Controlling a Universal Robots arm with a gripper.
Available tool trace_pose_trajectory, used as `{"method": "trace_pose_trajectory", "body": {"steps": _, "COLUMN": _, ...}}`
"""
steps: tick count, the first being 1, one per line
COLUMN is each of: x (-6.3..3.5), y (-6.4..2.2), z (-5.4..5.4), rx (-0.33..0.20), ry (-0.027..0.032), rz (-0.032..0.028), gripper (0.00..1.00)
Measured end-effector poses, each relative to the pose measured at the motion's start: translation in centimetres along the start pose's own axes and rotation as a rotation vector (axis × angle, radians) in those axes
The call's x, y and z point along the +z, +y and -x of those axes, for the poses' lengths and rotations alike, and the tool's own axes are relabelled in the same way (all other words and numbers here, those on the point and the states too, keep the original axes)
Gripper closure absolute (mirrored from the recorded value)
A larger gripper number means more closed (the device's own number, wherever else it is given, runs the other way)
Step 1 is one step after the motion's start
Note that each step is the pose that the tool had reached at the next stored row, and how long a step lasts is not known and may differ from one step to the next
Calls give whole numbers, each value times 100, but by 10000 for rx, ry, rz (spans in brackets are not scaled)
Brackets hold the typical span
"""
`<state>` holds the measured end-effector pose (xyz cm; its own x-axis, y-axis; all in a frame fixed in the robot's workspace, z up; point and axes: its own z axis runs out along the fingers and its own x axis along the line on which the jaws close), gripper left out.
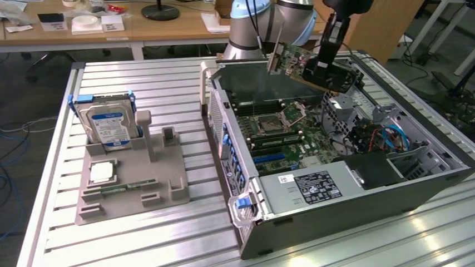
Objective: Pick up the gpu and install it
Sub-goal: 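Insert the gpu into the slot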
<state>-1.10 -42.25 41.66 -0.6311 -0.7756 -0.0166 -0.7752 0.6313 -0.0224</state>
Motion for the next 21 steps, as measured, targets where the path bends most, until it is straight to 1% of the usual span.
{"method": "trace_pose_trajectory", "body": {"steps": 21, "x": 5, "y": 0, "z": 0, "rx": -2613, "ry": -59, "rz": 44, "gripper": 72}}
